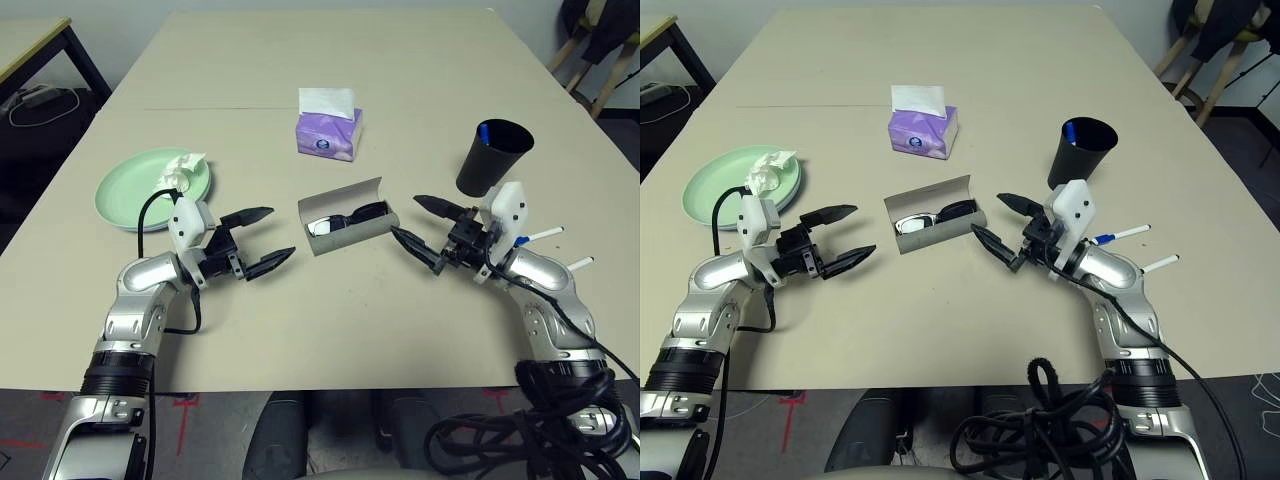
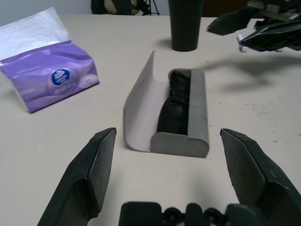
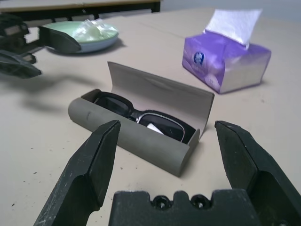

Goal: Organize and tidy the items on the table.

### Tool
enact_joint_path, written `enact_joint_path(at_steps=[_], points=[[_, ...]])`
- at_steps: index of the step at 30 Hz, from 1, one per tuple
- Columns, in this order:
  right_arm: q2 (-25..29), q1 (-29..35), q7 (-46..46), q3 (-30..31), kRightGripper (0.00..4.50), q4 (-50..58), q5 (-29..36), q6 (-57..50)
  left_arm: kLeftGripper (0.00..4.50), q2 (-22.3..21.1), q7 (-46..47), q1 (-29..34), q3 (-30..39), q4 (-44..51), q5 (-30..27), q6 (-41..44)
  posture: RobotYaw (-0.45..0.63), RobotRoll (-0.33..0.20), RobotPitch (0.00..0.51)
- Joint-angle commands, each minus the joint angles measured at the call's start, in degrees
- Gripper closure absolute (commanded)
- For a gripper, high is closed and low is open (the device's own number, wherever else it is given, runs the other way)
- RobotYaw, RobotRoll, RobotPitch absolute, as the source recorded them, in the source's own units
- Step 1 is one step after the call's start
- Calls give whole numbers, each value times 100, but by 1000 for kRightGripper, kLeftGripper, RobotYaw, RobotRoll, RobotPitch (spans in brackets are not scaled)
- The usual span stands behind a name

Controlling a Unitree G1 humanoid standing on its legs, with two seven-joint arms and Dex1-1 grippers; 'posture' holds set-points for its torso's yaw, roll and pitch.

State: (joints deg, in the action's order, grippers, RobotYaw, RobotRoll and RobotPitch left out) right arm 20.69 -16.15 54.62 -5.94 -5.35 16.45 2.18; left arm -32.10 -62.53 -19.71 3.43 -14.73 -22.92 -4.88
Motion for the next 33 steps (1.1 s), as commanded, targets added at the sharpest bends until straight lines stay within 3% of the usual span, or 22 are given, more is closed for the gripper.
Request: enact_joint_path(at_steps=[1, 8, 11, 18, 21, 26, 33], points=[[212, 76, 258, -64, 48, -405, 104, 454, 0, 66, 2, -99, 36, -273, 75, -102, 60, 0, 98], [347, 281, 190, 110, 48, 102, 394, -98, 0, 147, 210, -408, 99, -961, 188, -182, 54, 0, 110], [358, 389, 42, 131, 0, 542, 517, -394, 582, 209, 401, -620, 89, -1375, 335, -238, 54, 0, 110], [494, 469, -25, 163, 0, 676, 512, -594, 3248, 422, 652, -1103, -29, -2121, 723, -573, 50, 0, 114], [464, 431, -71, 164, 0, 667, 528, -598, 4415, 653, 1590, -1597, 272, -2556, 711, -136, 54, 0, 115], [412, 366, -150, 152, 0, 538, 516, -568, 4463, 928, 2206, -2011, 425, -2759, 743, 98, 59, 0, 116], [293, 384, -224, 152, 0, 140, 418, -255, 4463, 1133, 1335, -1857, -37, -2282, 791, 177, 54, 0, 126]])
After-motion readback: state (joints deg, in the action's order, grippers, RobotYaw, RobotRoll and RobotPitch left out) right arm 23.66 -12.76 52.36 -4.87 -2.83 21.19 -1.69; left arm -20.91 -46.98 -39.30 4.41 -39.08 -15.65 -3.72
